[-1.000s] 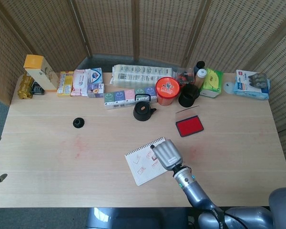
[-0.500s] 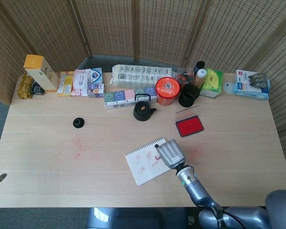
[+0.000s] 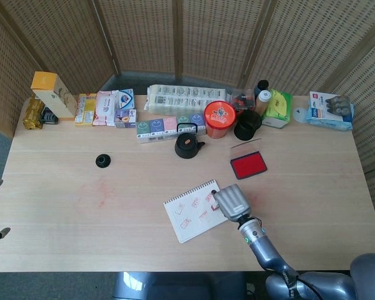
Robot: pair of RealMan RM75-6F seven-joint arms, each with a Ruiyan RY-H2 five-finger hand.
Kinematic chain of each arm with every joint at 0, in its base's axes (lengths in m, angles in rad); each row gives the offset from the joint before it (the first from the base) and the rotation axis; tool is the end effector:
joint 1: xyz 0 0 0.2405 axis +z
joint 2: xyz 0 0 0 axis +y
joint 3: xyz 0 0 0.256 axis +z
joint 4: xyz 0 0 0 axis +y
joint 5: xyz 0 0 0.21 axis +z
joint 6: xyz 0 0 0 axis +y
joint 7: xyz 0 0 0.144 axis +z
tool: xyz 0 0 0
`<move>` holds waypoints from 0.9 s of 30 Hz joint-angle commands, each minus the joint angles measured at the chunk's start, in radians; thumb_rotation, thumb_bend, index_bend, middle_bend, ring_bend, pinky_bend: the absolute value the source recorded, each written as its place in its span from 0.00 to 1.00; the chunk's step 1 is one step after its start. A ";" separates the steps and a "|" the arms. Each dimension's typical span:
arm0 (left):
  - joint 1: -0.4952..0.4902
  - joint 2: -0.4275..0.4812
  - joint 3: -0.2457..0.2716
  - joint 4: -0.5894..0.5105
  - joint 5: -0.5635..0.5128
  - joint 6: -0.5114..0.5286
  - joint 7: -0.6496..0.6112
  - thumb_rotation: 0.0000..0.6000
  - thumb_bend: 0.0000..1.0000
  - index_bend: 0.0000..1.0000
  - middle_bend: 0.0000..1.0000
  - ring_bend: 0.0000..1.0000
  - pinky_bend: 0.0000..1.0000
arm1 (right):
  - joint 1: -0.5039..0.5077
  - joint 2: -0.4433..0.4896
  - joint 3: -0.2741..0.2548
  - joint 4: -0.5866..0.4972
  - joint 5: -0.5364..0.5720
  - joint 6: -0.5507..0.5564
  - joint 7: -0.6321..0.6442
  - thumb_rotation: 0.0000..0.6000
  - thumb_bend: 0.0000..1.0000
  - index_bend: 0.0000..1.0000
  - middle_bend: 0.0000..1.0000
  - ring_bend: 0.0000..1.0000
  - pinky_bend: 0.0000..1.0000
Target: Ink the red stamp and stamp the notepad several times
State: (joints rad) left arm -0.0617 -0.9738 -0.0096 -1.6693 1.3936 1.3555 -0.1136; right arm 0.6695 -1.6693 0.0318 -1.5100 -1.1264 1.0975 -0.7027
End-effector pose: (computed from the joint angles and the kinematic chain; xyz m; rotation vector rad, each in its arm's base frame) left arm -0.3385 0.1620 0.1859 -1.3285 -1.1007 -0.7521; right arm -0.1579 -0.2835 -0.0584 1.9919 -0.6988 0.7219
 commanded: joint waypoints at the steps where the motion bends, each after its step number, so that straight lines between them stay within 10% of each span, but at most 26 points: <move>1: -0.001 -0.002 -0.001 0.001 -0.004 -0.002 0.002 1.00 0.00 0.00 0.00 0.00 0.11 | -0.006 -0.002 -0.003 0.009 -0.005 -0.003 0.010 1.00 0.58 0.80 1.00 1.00 1.00; 27: -0.004 -0.008 -0.001 -0.004 -0.008 -0.007 0.022 1.00 0.00 0.00 0.00 0.00 0.11 | -0.050 -0.042 -0.016 0.107 -0.044 -0.047 0.087 1.00 0.58 0.80 1.00 1.00 1.00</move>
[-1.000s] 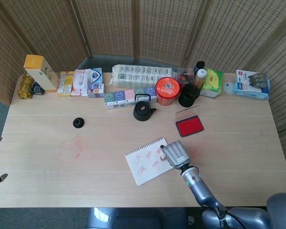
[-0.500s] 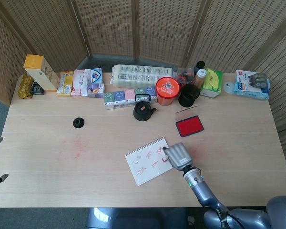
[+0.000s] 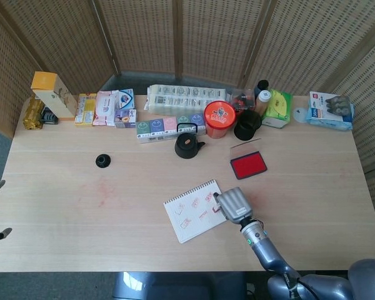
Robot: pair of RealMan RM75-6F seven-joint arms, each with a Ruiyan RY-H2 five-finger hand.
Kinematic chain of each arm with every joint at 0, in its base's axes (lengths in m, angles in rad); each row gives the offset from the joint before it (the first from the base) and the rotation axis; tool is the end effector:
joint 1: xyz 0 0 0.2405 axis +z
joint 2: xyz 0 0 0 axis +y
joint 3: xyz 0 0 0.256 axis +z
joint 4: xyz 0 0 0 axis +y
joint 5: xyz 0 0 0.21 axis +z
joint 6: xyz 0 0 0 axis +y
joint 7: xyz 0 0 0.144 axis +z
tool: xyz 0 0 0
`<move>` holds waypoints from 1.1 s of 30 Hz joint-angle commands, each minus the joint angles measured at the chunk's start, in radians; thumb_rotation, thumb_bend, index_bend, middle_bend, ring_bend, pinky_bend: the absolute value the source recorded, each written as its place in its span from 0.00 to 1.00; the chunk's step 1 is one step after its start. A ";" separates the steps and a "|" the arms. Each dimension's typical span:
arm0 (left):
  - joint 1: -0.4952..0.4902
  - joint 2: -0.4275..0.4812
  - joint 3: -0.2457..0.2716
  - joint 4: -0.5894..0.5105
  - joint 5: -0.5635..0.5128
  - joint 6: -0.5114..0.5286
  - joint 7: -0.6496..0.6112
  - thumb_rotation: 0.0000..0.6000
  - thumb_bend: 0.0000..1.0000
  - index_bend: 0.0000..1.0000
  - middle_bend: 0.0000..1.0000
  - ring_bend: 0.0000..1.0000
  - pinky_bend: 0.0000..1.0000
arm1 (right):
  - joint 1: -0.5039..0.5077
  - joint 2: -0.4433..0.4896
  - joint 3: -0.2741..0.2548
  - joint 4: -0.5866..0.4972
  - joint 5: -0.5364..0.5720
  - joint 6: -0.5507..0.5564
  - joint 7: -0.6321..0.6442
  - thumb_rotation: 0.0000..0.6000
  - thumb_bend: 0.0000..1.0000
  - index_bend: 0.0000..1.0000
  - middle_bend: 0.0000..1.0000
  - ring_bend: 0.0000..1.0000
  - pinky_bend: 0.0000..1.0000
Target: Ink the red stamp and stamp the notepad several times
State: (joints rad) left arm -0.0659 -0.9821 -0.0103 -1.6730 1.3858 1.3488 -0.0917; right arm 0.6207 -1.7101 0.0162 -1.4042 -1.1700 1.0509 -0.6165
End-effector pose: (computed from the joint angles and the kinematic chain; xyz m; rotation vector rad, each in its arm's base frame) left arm -0.3379 0.1632 0.1823 -1.3340 -1.0993 -0.7406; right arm -0.1829 -0.2776 -0.0733 2.0014 -0.7600 0.6896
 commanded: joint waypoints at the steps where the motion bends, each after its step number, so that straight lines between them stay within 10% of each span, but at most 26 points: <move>1: 0.000 0.000 0.000 0.000 0.000 0.000 0.000 1.00 0.00 0.00 0.00 0.00 0.11 | -0.002 -0.002 0.000 0.001 -0.001 -0.001 0.001 1.00 0.58 0.80 1.00 1.00 1.00; 33: 0.004 0.007 0.000 0.005 0.004 0.005 -0.027 1.00 0.00 0.00 0.00 0.00 0.11 | -0.025 0.044 0.049 -0.097 -0.076 0.090 -0.047 1.00 0.58 0.80 1.00 1.00 1.00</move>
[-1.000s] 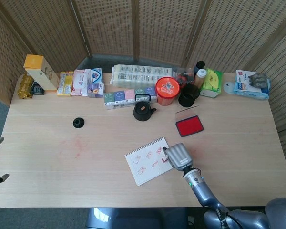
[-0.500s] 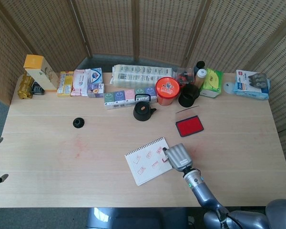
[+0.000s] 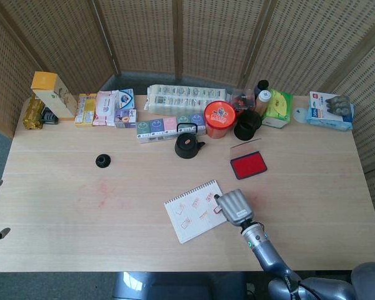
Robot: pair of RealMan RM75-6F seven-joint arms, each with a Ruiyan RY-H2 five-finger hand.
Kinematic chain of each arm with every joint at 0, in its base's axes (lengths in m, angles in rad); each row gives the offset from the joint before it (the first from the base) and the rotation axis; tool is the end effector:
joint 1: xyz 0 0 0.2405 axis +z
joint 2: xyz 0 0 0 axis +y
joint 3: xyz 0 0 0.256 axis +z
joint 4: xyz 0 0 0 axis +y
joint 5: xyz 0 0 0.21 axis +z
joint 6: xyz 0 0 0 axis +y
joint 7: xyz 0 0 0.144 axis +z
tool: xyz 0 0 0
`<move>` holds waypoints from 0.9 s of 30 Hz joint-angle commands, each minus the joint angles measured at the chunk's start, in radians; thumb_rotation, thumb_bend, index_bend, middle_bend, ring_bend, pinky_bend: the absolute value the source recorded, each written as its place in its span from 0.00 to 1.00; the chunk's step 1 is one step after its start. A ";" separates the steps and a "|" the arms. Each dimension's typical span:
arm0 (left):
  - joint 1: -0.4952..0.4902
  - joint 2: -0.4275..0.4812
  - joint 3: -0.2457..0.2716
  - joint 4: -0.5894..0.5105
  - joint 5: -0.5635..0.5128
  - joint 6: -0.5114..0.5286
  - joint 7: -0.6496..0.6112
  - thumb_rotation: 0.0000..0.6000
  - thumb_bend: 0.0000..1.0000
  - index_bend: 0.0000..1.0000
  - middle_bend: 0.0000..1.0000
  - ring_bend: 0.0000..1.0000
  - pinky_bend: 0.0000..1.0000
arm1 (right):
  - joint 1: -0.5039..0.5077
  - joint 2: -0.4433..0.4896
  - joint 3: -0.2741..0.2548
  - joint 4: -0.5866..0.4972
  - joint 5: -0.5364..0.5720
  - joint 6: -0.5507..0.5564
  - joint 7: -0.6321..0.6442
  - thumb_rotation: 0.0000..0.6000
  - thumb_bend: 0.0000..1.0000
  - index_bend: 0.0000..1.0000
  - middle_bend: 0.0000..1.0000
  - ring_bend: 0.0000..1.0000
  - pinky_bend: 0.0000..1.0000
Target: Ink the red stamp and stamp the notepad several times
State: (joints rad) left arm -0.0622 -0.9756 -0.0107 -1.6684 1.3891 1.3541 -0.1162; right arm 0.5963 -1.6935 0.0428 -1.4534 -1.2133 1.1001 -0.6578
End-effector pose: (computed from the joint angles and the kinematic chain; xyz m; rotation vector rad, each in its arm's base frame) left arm -0.3391 0.1623 0.1857 -1.3233 -1.1048 -0.7532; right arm -0.1728 -0.2763 -0.0610 1.9613 -0.7067 0.7409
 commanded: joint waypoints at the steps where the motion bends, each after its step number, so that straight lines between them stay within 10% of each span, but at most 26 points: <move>1: 0.000 0.001 0.000 0.001 0.001 0.000 -0.004 1.00 0.00 0.00 0.00 0.00 0.11 | 0.000 0.037 0.030 -0.062 -0.045 0.056 -0.009 1.00 0.58 0.80 1.00 1.00 1.00; 27: -0.001 0.007 -0.002 0.000 0.004 0.000 -0.015 1.00 0.00 0.00 0.00 0.00 0.11 | -0.036 0.158 0.083 0.006 0.049 0.048 0.035 1.00 0.58 0.80 1.00 1.00 1.00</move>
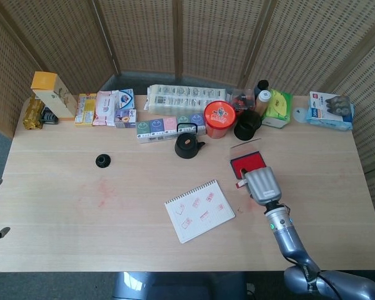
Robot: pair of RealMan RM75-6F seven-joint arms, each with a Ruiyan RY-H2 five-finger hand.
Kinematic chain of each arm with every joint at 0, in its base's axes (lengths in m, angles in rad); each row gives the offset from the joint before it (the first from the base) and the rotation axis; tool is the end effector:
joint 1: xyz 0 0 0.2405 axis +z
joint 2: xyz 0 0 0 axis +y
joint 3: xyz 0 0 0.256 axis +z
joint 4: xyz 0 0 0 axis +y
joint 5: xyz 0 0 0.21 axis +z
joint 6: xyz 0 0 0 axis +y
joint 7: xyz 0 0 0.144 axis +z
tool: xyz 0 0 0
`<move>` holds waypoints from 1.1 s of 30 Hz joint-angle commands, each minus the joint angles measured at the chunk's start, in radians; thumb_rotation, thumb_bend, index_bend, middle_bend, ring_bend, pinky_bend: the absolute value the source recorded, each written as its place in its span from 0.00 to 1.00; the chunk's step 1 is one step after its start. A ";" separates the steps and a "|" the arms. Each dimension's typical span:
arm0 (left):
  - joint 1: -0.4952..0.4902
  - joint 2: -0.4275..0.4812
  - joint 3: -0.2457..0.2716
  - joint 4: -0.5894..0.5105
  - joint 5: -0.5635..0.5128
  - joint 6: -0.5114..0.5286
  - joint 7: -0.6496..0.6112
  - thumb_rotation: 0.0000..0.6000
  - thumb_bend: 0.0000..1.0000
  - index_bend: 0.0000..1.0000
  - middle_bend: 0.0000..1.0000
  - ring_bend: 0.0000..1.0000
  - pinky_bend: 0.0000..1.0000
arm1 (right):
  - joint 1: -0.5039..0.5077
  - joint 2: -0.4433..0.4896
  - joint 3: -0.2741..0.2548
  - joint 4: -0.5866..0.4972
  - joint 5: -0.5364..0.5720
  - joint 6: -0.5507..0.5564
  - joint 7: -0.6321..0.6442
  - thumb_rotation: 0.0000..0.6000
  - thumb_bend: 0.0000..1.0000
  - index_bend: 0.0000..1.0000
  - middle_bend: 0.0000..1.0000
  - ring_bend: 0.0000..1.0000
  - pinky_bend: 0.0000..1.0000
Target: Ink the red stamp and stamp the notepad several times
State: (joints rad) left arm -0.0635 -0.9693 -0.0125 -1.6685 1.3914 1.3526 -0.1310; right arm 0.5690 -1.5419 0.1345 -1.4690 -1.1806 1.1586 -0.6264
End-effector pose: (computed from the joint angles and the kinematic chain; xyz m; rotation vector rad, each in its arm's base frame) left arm -0.3388 0.1632 0.1877 -1.3207 -1.1091 -0.7621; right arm -0.2024 -0.3146 0.0077 1.7481 -0.6604 0.7212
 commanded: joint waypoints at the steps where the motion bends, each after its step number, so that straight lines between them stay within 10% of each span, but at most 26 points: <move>1: 0.001 0.000 0.000 0.000 0.002 0.002 0.000 1.00 0.00 0.00 0.00 0.00 0.11 | -0.010 0.006 -0.009 0.026 0.019 -0.013 0.003 1.00 0.58 0.80 1.00 1.00 1.00; 33: 0.002 -0.001 0.002 -0.002 0.003 0.005 0.006 1.00 0.00 0.00 0.00 0.00 0.11 | -0.042 -0.020 -0.020 0.199 0.121 -0.128 0.101 1.00 0.46 0.60 1.00 1.00 1.00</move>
State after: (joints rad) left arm -0.0610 -0.9699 -0.0104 -1.6703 1.3947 1.3576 -0.1248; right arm 0.5270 -1.5618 0.1142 -1.2697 -1.0597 1.0309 -0.5255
